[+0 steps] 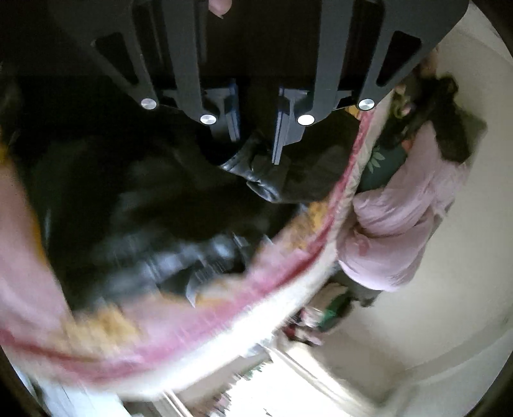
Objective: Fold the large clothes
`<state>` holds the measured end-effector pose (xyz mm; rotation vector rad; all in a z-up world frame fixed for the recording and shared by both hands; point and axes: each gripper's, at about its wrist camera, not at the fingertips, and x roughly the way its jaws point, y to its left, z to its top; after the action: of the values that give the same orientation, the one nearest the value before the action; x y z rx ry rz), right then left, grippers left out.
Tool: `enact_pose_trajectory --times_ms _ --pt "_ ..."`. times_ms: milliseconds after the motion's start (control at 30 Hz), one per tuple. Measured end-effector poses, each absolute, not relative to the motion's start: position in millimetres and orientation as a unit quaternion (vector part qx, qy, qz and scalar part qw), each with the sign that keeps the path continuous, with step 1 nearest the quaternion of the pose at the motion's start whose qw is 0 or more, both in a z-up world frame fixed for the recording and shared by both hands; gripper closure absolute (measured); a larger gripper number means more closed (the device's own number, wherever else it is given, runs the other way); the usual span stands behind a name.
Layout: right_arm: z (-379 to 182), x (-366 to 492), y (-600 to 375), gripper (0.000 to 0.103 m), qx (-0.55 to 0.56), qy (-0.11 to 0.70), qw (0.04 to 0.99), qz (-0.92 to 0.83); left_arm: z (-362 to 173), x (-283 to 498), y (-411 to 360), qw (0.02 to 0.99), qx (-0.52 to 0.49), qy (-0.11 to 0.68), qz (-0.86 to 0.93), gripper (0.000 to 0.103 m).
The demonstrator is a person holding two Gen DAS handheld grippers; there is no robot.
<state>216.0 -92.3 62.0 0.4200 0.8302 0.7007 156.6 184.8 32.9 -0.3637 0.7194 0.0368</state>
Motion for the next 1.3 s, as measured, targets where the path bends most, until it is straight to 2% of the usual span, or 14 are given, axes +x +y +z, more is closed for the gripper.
enact_pose_trajectory --times_ms 200,300,367,567,800,933,1100,1133,1167,1200,1300 --pt "132 216 -102 0.09 0.118 0.311 0.884 0.328 37 172 212 0.925 -0.189 0.325 0.053 0.01" --pt "144 220 -108 0.09 0.084 0.296 0.9 0.307 33 186 207 0.926 -0.185 0.326 0.043 0.03" --pt "144 221 -115 0.09 0.067 0.29 0.91 0.289 27 197 198 0.927 -0.174 0.33 0.032 0.047" --pt "110 231 -144 0.09 0.081 0.31 0.912 0.255 4 210 157 0.921 -0.131 0.365 -0.036 0.062" --pt "82 244 -150 0.09 0.102 0.358 0.898 0.234 -30 219 127 0.901 -0.071 0.426 -0.039 0.065" --pt "67 247 -143 0.089 0.079 0.386 0.898 0.199 -37 219 128 0.896 -0.062 0.437 -0.04 0.065" --pt "40 261 -147 0.082 0.082 0.434 0.883 0.161 -41 222 134 0.892 -0.081 0.442 -0.047 0.065" --pt "39 262 -151 0.071 0.09 0.438 0.882 0.146 -41 222 133 0.892 -0.08 0.442 -0.047 0.065" --pt "41 261 -155 0.051 0.091 0.432 0.888 0.13 -41 222 133 0.892 -0.079 0.442 -0.046 0.065" --pt "45 259 -157 0.042 0.088 0.422 0.895 0.115 -42 222 134 0.893 -0.078 0.442 -0.045 0.065" --pt "61 251 -155 0.04 0.066 0.38 0.917 0.1 -42 222 134 0.893 -0.077 0.442 -0.045 0.065"
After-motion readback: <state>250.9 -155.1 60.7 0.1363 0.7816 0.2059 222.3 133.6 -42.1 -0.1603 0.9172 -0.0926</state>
